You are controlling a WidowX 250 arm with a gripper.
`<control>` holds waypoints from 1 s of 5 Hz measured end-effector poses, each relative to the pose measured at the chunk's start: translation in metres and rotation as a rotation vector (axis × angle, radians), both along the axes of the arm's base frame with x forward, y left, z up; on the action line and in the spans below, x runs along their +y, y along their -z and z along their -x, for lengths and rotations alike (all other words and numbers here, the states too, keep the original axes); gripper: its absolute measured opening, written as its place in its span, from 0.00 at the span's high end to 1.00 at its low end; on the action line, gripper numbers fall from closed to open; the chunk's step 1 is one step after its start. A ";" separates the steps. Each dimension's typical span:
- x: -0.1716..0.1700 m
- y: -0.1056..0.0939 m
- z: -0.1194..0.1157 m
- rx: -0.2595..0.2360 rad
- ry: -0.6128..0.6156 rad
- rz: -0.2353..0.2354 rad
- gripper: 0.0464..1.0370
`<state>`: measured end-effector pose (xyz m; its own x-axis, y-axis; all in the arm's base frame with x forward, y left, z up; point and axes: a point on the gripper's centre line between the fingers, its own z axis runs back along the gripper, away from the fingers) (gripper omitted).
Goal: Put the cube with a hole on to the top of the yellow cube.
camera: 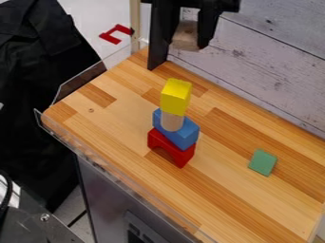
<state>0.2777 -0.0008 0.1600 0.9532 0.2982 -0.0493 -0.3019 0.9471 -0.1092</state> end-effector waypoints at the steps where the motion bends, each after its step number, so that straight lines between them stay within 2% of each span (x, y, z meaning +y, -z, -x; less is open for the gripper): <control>1: -0.002 0.006 0.005 0.030 -0.004 0.002 0.50; 2: -0.005 0.013 0.014 0.079 -0.005 0.004 0.50; 5: -0.009 0.024 0.023 0.137 0.005 0.027 0.50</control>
<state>0.2544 -0.0102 0.1356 0.9386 0.2901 -0.1865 -0.3108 0.9460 -0.0927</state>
